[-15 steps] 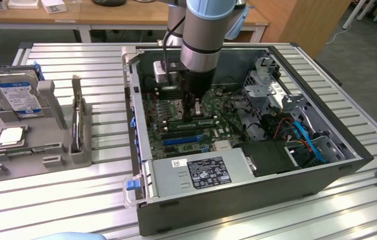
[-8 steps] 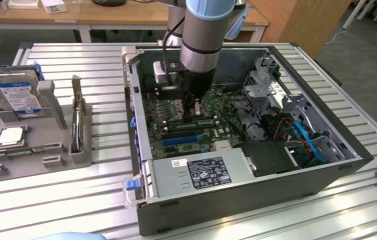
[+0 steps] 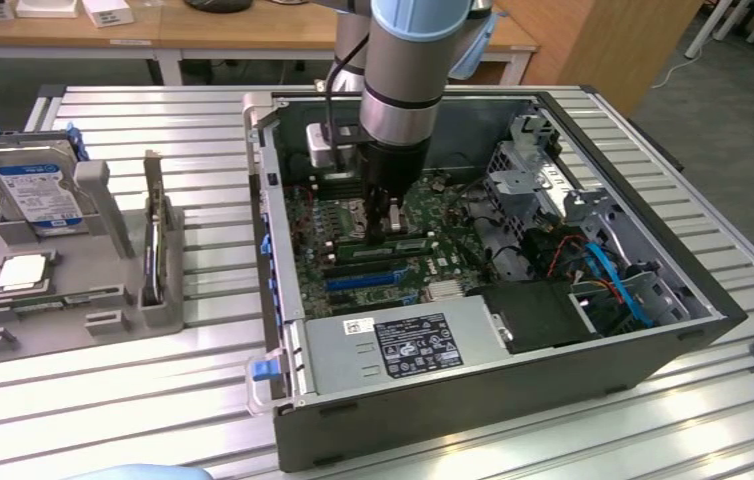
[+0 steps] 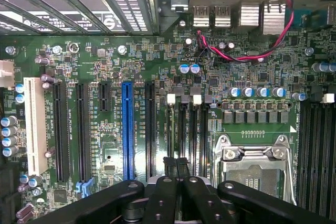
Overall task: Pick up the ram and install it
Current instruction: 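Press down the ram until it locks into place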
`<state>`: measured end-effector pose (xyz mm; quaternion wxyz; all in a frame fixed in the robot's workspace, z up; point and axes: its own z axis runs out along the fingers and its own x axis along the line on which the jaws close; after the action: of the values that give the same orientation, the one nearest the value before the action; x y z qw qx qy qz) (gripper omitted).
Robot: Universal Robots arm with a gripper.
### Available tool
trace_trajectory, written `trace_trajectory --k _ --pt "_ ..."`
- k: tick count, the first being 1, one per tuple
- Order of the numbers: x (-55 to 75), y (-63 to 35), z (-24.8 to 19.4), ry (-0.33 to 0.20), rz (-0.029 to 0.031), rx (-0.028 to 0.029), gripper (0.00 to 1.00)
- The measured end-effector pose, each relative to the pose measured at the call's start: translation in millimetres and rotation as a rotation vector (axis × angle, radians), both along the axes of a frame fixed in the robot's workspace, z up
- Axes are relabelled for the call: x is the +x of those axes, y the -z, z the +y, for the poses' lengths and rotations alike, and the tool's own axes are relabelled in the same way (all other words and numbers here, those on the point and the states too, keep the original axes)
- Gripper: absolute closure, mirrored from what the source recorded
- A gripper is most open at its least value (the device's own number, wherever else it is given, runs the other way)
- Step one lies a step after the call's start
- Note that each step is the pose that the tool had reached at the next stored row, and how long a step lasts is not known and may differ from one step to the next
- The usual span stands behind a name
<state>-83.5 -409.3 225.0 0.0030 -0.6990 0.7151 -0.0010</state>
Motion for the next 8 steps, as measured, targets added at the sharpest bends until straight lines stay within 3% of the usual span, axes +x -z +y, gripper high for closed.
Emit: trace_trajectory --k 8 --pt "-0.3 -4.7 -0.4 0.001 0.0069 0.0006 0.9"
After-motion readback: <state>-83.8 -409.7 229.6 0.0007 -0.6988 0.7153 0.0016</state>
